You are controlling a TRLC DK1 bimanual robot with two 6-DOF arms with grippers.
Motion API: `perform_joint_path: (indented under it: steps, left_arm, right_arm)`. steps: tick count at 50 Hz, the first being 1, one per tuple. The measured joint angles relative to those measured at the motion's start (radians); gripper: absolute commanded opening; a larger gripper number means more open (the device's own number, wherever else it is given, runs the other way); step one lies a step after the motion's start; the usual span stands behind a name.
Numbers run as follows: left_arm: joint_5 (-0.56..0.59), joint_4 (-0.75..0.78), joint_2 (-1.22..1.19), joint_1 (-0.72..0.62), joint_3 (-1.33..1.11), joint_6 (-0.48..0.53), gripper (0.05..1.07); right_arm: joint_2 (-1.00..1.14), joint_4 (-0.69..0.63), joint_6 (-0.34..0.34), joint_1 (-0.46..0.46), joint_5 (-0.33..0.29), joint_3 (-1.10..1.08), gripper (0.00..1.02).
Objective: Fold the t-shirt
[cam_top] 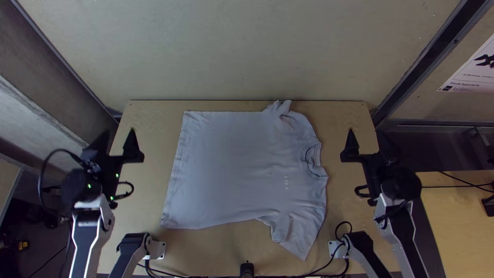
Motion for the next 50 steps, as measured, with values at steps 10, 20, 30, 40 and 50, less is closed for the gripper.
perform_joint_path:
  steps: [10,20,30,40,50]
  left_arm:
    - [0.000,-0.063,0.212,-0.014,0.244,0.000,1.02]
    - [0.000,-0.196,0.413,-0.019,0.491,0.000,1.02]
    - [0.000,-0.290,0.577,-0.025,0.664,-0.013,1.02]
    - [0.000,-0.369,0.690,-0.034,0.774,-0.031,1.02]
    - [0.004,-0.453,0.827,-0.058,0.863,-0.053,1.02]
  right_arm:
    - [0.183,-0.094,-0.001,0.000,0.000,0.238,0.99]
    - [0.436,-0.278,0.000,-0.001,0.000,0.537,0.99]
    - [0.612,-0.338,0.005,-0.021,0.000,0.722,0.99]
    - [0.763,-0.418,0.028,-0.026,0.000,0.887,0.99]
    - [0.881,-0.443,0.043,-0.029,0.000,0.966,0.99]
